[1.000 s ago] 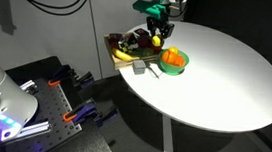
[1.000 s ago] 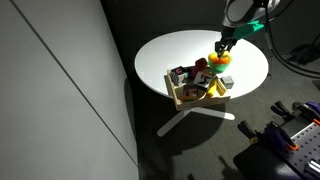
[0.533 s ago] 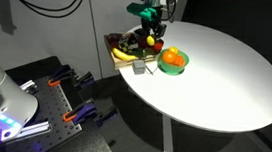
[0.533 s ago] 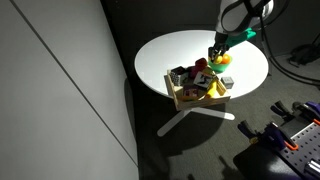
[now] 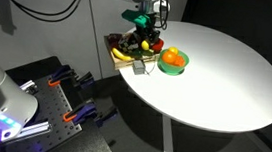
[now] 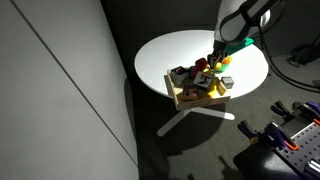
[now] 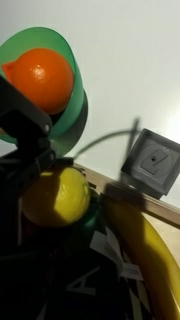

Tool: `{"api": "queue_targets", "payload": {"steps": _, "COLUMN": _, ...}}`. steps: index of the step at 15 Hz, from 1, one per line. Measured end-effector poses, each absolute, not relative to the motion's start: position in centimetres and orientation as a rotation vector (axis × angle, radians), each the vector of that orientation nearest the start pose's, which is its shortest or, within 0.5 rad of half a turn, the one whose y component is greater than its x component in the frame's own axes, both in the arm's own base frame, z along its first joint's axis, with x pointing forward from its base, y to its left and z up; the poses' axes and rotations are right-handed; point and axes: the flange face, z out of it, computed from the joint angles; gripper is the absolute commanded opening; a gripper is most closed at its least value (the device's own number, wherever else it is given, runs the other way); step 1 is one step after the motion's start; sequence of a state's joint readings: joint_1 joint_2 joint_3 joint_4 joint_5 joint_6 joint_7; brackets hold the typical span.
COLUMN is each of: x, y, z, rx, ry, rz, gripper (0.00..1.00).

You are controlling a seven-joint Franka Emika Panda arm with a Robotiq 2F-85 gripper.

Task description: Pick up the yellow lemon toy and put it in the tray

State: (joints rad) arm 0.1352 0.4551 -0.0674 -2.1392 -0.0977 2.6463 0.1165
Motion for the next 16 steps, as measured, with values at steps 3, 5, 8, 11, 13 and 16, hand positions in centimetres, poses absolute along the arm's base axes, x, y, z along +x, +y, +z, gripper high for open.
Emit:
{"api": "queue_targets", "payload": {"steps": 3, "x": 57.2, "y": 4.2, "z": 18.8, "rx": -3.212, "ry": -0.072, "rz": -0.091, "gripper": 0.34}}
{"api": "queue_targets", "payload": {"steps": 5, "x": 57.3, "y": 4.3, "z": 18.6, "rx": -3.210, "ry": -0.075, "rz": -0.105, "gripper": 0.34}}
{"api": "queue_targets", "payload": {"steps": 8, "x": 57.4, "y": 4.7, "z": 18.6, "rx": -3.206, "ry": -0.073, "rz": -0.128, "gripper": 0.34}}
{"api": "queue_targets", "payload": {"steps": 11, "x": 57.4, "y": 5.6, "z": 18.7, "rx": -3.204, "ry": -0.079, "rz": -0.136, "gripper": 0.34}}
{"api": "queue_targets", "payload": {"steps": 13, "x": 57.3, "y": 6.1, "z": 18.7, "rx": -3.203, "ry": -0.089, "rz": -0.137, "gripper": 0.34}}
{"api": "queue_targets", "payload": {"steps": 16, "x": 57.2, "y": 6.8, "z": 18.6, "rx": -3.203, "ry": -0.099, "rz": -0.135, "gripper": 0.85}}
